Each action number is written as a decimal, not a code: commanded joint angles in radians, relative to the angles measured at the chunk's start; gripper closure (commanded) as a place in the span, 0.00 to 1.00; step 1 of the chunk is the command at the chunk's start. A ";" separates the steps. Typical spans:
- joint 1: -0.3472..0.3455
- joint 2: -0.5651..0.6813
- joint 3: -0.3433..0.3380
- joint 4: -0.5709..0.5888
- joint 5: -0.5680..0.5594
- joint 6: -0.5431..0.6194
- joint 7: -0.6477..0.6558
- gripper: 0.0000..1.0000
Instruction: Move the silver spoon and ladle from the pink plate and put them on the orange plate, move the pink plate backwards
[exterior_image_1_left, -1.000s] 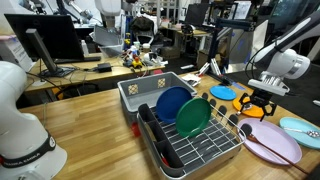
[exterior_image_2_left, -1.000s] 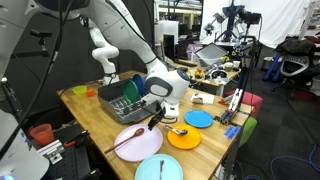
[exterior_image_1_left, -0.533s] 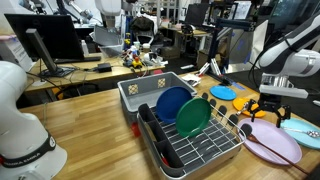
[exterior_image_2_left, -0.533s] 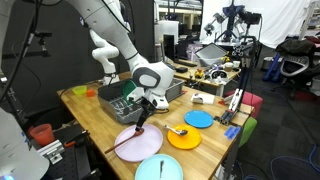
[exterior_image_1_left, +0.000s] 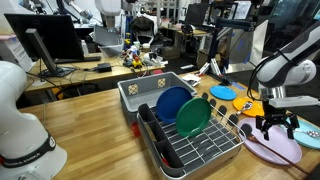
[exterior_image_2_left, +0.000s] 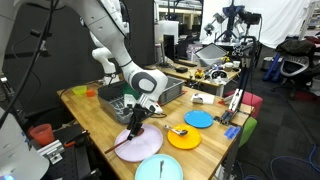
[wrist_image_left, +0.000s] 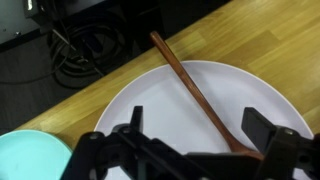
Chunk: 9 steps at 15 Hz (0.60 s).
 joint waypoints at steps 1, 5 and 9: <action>-0.001 0.035 0.031 0.029 -0.073 -0.063 -0.110 0.00; 0.014 0.078 0.057 0.062 -0.165 -0.152 -0.206 0.00; 0.018 0.078 0.062 0.053 -0.169 -0.130 -0.183 0.00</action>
